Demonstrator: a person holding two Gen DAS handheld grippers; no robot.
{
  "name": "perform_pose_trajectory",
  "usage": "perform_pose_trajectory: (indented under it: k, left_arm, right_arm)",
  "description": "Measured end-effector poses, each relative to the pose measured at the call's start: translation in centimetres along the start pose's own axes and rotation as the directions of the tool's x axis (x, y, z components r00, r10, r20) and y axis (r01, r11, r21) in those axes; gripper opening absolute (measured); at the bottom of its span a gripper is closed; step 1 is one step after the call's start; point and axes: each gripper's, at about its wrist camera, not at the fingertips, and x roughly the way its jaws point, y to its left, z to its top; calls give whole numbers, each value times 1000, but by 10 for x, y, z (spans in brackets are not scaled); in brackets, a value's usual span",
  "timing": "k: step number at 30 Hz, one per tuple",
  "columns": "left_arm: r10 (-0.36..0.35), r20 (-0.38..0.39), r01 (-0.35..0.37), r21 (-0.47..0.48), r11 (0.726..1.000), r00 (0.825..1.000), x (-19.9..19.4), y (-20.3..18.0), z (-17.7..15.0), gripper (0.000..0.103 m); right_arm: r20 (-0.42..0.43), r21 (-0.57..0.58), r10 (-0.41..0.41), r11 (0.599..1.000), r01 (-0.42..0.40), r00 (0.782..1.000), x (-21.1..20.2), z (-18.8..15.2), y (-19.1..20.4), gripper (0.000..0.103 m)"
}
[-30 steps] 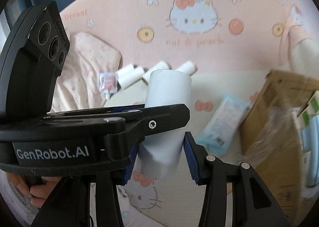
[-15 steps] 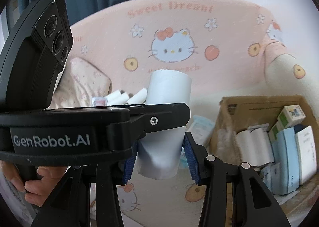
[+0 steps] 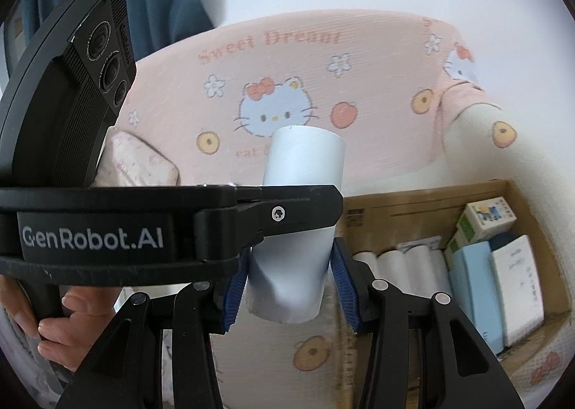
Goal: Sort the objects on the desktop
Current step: 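Carry the held tube over to the cardboard box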
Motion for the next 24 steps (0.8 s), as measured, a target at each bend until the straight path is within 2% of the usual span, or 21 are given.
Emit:
perform_pose_trajectory:
  k: [6,10,15,19,24]
  left_arm:
    - [-6,-33,6,-7,1000,999,31,-23,16,47]
    - [13,-59,-10,37,999,998,52,-42,23,47]
    - [31,-86,-23,94,995,996,74,-60,29,47]
    - [22,-124,-15,56,998,992,91,-55,31,47]
    - [22,-191,-28,-31,999,981,118,-37,32,47]
  right_arm:
    - [-10,24,-12,1000,12,1000,-6,5,-37,43]
    - [-7,100,-11,995,11,1000,-11,7,-68,43]
    - [-24,115,-35,993,38,999,-12,7,-91,43]
    - [-51,139,-19,990,26,998,-7,7,-107,43]
    - [-130,154,16,988,4,991,14,4,-125,43]
